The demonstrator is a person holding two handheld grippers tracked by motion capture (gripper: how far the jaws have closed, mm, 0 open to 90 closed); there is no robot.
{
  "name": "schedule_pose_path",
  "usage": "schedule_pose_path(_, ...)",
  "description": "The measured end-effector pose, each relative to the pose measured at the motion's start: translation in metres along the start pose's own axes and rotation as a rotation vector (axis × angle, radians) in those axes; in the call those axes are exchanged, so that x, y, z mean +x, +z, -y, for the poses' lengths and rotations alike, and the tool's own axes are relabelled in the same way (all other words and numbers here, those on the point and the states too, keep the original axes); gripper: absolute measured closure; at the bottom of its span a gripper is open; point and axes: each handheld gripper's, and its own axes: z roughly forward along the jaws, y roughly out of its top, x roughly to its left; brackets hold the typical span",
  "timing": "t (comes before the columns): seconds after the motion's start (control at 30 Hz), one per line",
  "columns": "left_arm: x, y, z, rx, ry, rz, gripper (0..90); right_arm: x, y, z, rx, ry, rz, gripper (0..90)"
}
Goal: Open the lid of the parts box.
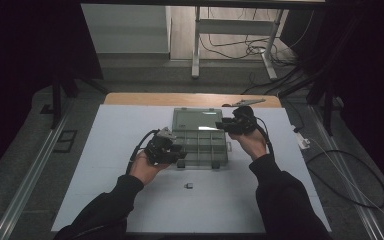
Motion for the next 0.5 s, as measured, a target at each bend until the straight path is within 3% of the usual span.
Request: schedule_pose_path(0.5,0.005,-0.018,0.006,-0.006,-0.003,-0.010,42.0,0.019,-0.018,0.011,0.015,-0.029,0.002,38.2)
